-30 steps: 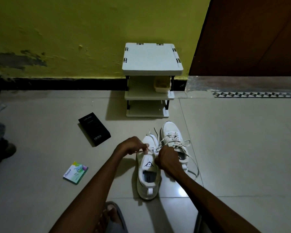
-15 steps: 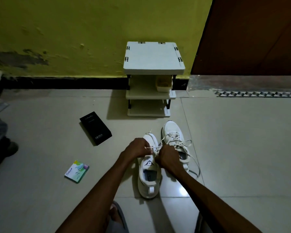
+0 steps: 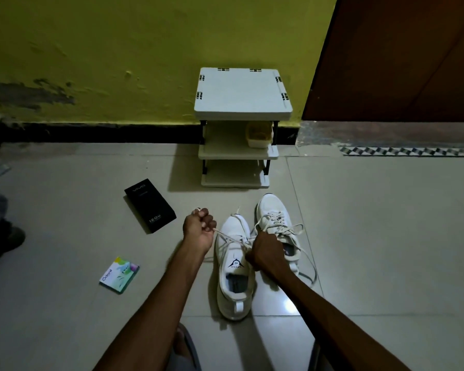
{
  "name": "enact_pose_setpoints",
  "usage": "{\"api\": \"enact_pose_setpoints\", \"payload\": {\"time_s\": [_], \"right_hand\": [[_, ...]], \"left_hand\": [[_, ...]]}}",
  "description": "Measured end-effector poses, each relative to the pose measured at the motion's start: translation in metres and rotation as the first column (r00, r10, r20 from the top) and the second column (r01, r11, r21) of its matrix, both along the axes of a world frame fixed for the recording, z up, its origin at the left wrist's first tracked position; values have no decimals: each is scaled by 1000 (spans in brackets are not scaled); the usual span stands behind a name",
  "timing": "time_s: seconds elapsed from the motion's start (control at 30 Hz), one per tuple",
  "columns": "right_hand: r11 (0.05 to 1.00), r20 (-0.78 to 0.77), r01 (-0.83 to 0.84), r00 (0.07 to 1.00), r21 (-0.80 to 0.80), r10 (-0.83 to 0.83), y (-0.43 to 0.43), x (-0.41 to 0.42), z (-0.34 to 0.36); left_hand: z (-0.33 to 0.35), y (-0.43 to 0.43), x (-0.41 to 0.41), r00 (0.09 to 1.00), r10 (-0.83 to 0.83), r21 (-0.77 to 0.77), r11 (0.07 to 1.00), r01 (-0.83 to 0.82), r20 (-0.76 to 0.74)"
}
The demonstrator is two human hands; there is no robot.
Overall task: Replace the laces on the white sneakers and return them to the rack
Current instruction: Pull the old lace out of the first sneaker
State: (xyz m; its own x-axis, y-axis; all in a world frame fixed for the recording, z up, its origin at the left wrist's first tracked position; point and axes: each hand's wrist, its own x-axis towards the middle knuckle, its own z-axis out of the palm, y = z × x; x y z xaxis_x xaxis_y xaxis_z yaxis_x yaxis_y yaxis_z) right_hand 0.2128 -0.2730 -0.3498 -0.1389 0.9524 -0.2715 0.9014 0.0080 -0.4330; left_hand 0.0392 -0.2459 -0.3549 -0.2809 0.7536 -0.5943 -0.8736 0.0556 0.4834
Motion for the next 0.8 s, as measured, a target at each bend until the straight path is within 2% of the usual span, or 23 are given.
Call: {"api": "enact_pose_setpoints", "payload": {"time_s": [0.07, 0.1, 0.13, 0.17, 0.2, 0.23, 0.27, 0.3, 0.33, 0.37, 0.4, 0.43, 0.47, 0.5, 0.53, 0.57, 0.6, 0.63, 0.67, 0.7, 0.77, 0.8], "right_hand": [[1000, 0, -1, 1000, -24, 1, -1, 0, 0], [1000, -7, -2, 1000, -28, 2, -2, 1, -1], [1000, -22, 5, 1000, -30, -5, -4, 1, -1], [1000, -46, 15, 999, -24, -16, -6, 0, -2], [999, -74, 34, 997, -23, -35, -9, -1, -2], [999, -94, 46, 994, -17, -47, -10, -2, -2], [999, -102, 50, 994, -1, -50, -12, -4, -2], [998, -98, 52, 994, 19, -50, -12, -5, -2], [998, -93, 56, 994, 38, -52, -13, -6, -2], [997, -94, 66, 994, 42, -62, -14, -6, -1], [996, -93, 72, 993, 43, -68, -15, -6, 1], [996, -96, 82, 992, 36, -78, -15, -5, 2], [996, -93, 83, 992, 37, -79, -14, -4, 3], [996, -84, 84, 993, 31, -82, -14, -4, 3], [996, -75, 82, 994, 25, -80, -13, -3, 3], [996, -75, 83, 994, 13, -82, -12, -3, 3], [996, -77, 89, 993, 1, -88, -11, -3, 2], [995, -82, 98, 992, -15, -99, -11, -3, 1], [994, -87, 102, 991, -30, -104, -11, -2, 1], [994, -81, 98, 992, -40, -101, -11, -1, 0], [996, -43, 67, 997, -51, -69, -9, 0, 3], [998, -14, 42, 999, -49, -43, -8, 0, 5]], "left_hand": [[0, -1, -1, 996, -34, -40, 999, 31, -79], [-2, -1, -4, 975, -69, -88, 995, 51, -212], [-5, 0, -8, 884, -145, -152, 985, 84, -445], [-10, 1, -13, 655, -267, -231, 962, 143, -707], [-12, 0, -17, 300, -395, -334, 913, 235, -868], [-13, -2, -18, -70, -487, -483, 819, 311, -871], [-12, -5, -15, -371, -531, -643, 692, 330, -762], [-10, -7, -12, -575, -513, -752, 577, 318, -638], [-8, -9, -7, -706, -468, -820, 494, 289, -531], [-6, -9, -1, -784, -419, -857, 442, 265, -458], [-4, -9, 3, -807, -398, -869, 419, 263, -436], [-2, -8, 5, -785, -398, -853, 429, 297, -474], [-2, -8, 6, -718, -420, -809, 473, 349, -555], [-2, -7, 5, -609, -429, -726, 560, 400, -667], [-2, -6, 2, -463, -422, -611, 675, 414, -779], [1, -5, -2, -314, -392, -492, 789, 369, -865], [2, -4, -7, -193, -375, -418, 862, 286, -907], [3, -2, -13, -132, -376, -398, 889, 227, -917], [4, 0, -20, -133, -413, -433, 877, 210, -901], [4, 2, -24, -194, -486, -520, 830, 203, -852], [4, -2, -27, -386, -675, -762, 635, 130, -629], [3, -7, -23, -456, -719, -827, 557, 75, -525]]}}
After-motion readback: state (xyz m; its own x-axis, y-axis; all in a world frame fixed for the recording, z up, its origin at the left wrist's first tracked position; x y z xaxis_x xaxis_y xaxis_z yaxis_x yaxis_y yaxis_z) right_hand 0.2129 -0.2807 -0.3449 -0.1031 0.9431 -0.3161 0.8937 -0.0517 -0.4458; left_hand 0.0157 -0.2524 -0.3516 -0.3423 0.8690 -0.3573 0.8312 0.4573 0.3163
